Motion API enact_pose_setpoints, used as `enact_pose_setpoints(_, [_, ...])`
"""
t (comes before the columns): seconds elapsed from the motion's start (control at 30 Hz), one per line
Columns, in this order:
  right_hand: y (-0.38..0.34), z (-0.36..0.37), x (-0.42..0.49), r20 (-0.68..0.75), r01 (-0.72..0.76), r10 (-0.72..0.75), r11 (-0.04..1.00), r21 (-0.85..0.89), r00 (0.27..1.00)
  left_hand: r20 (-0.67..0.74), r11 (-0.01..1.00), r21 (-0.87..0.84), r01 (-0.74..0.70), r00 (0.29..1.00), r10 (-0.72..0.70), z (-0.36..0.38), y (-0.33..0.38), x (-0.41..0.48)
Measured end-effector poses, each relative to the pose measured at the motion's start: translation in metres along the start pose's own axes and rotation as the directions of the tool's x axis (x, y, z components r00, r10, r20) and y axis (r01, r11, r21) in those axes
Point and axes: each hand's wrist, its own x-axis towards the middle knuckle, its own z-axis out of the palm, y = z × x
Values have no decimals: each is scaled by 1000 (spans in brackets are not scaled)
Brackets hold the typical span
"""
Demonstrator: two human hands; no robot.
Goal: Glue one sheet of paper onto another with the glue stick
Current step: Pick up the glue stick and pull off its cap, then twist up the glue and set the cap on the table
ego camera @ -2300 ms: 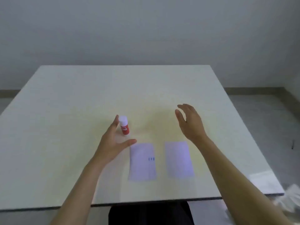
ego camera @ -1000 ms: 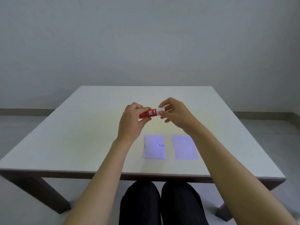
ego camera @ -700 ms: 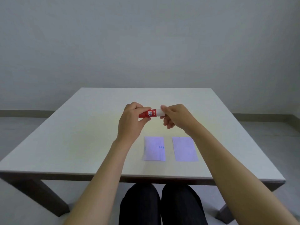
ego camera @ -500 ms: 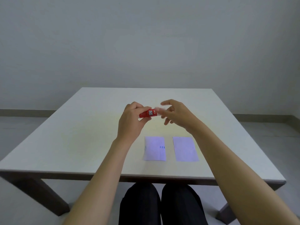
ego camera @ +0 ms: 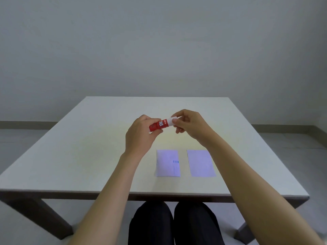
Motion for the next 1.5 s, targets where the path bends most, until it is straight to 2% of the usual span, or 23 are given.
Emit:
enact_pose_setpoints(0.07, [10, -8, 1, -80, 3, -1, 1000, 25, 997, 23, 997, -33, 63, 998, -63, 3, -4, -2])
enact_pose_setpoints(0.13, [27, -19, 3, -231, -56, 47, 998, -35, 972, 39, 960, -195, 201, 980, -197, 5, -8, -4])
enact_pose_setpoints(0.2, [49, -32, 5, -351, -166, 97, 971, -171, 931, 75, 856, -398, 329, 942, -327, 6, -11, -7])
enact_pose_setpoints(0.27, [70, -44, 1, -396, -284, 162, 920, -271, 904, 109, 773, -511, 375, 921, -375, 8, -14, -11])
enact_pose_setpoints(0.4, [100, -52, -4, -398, -379, 198, 808, -451, 896, 148, 710, -584, 392, 912, -382, 12, -15, -16])
enact_pose_setpoints(0.57, [122, -54, -2, -378, -384, 174, 698, -604, 909, 190, 686, -602, 409, 908, -374, 17, -11, -17])
enact_pose_setpoints(0.7, [120, -54, -6, -325, -353, 165, 628, -693, 931, 222, 560, -703, 439, 883, -413, 18, -8, -18])
enact_pose_setpoints(0.77, [110, -50, -10, -327, -306, 80, 613, -729, 942, 237, 457, -771, 444, 866, -441, 20, -5, -18])
enact_pose_setpoints(0.8, [102, -44, -12, -343, -259, 6, 668, -697, 939, 253, 389, -806, 445, 855, -453, 22, -2, -17])
enact_pose_setpoints(0.83, [92, -36, -15, -355, -185, -57, 772, -608, 933, 278, 318, -834, 451, 841, -465, 24, 1, -16])
enact_pose_setpoints(0.9, [70, -11, -25, -331, -39, -33, 977, -211, 943, 332, 188, -863, 469, 807, -489, 27, 11, -15])
enact_pose_setpoints(0.93, [62, 3, -32, -261, -11, 20, 999, 38, 965, 351, 138, -870, 474, 790, -503, 29, 16, -15])
enact_pose_setpoints(0.97, [57, 17, -39, -171, -12, 55, 971, 239, 984, 360, 104, -874, 474, 777, -516, 31, 20, -15])
enact_pose_setpoints(1.03, [52, 37, -49, -70, -23, 58, 904, 427, 996, 355, 100, -874, 476, 765, -537, 35, 26, -17])
enact_pose_setpoints(1.1, [47, 43, -50, -116, 8, 57, 868, 496, 992, 350, 125, -867, 482, 768, -537, 37, 29, -20])
enact_pose_setpoints(1.2, [41, 40, -44, -182, 13, 94, 859, 513, 979, 347, 146, -867, 477, 787, -510, 37, 28, -23])
enact_pose_setpoints(1.3, [36, 42, -43, -88, -161, 255, 804, 572, 963, 341, 225, -856, 465, 836, -431, 37, 26, -24])
enact_pose_setpoints(1.4, [31, 41, -43, 53, -424, 483, 704, 569, 874, 354, 288, -842, 457, 869, -346, 37, 22, -28])
enact_pose_setpoints(1.43, [30, 39, -43, 70, -458, 505, 707, 539, 861, 355, 290, -842, 455, 872, -338, 37, 21, -29])
enact_pose_setpoints(1.5, [31, 34, -45, 54, -410, 443, 766, 495, 895, 346, 283, -846, 451, 870, -353, 37, 20, -30])
